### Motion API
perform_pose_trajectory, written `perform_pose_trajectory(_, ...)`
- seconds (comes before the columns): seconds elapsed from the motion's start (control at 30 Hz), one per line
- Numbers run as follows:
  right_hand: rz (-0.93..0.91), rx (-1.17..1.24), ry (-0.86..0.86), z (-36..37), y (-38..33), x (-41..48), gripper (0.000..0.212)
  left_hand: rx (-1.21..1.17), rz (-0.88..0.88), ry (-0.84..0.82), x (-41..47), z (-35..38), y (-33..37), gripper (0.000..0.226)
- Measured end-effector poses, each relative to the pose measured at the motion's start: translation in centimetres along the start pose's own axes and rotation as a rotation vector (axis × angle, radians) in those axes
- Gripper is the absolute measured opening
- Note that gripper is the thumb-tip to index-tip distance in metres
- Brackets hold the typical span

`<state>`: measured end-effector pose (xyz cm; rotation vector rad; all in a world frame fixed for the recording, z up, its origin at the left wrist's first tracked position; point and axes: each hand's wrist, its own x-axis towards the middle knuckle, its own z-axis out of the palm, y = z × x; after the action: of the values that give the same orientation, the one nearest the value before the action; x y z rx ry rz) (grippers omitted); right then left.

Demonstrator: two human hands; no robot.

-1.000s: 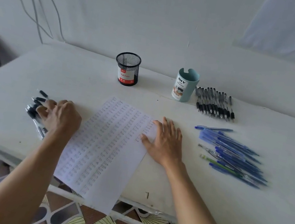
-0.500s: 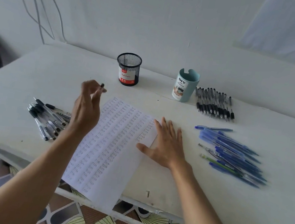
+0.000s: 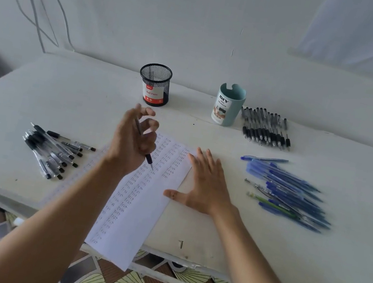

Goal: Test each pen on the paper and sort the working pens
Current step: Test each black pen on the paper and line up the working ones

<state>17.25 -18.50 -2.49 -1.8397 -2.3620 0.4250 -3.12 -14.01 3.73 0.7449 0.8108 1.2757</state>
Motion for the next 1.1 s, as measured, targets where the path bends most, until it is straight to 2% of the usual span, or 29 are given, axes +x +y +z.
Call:
perform_pose_trajectory(0.03, 0.001, -0.002, -0.008, -0.1, -0.1, 0.0, 0.135, 0.046, 0.016, 0.013, 0.2, 0.1, -0.3, 0.012)
perform_pose_trajectory(0.17, 0.019, -0.02, -0.021, -0.2, -0.3, 0.0, 0.127, 0.105, 0.043, 0.04, 0.6, 0.2, -2.1, 0.024)
perform_pose_trajectory(0.33, 0.045, -0.027, -0.016, -0.3, -0.5, 0.2, 0.128, 0.301, -0.031, -0.09, 0.7, -0.9, -3.6, 0.058)
perform_pose_trajectory(0.4, 0.051, -0.02, -0.016, -0.3, -0.5, 0.1, 0.13, 0.426, -0.012, -0.028, 0.5, -0.5, -3.9, 0.053)
perform_pose_trajectory(0.5, 0.052, -0.002, -0.006, -0.3, -0.5, 0.1, 0.131, 0.647, 0.071, 0.027, 0.2, -0.7, -4.4, 0.023)
perform_pose_trajectory(0.53, 0.051, -0.006, -0.003, -0.2, -0.5, 0.1, 0.131, 0.707, 0.083, 0.023, 0.1, -0.8, -4.5, 0.02)
perform_pose_trajectory(0.63, 0.055, -0.021, -0.008, -0.2, -0.4, 0.1, 0.132, 0.857, 0.106, 0.056, -0.1, -0.9, -4.5, 0.02)
perform_pose_trajectory(0.73, 0.06, -0.023, -0.017, -0.3, -0.5, 0.1, 0.133, 0.91, 0.091, 0.136, -0.2, -0.9, -4.7, 0.033)
perform_pose_trajectory(0.9, 0.062, -0.019, -0.013, -0.4, -0.6, 0.0, 0.131, 1.037, 0.114, 0.057, 0.2, -1.5, -5.0, 0.028)
perform_pose_trajectory(1.1, 0.062, -0.017, -0.009, -0.3, -0.6, 0.1, 0.132, 1.048, 0.136, 0.044, 0.6, -1.9, -5.4, 0.024)
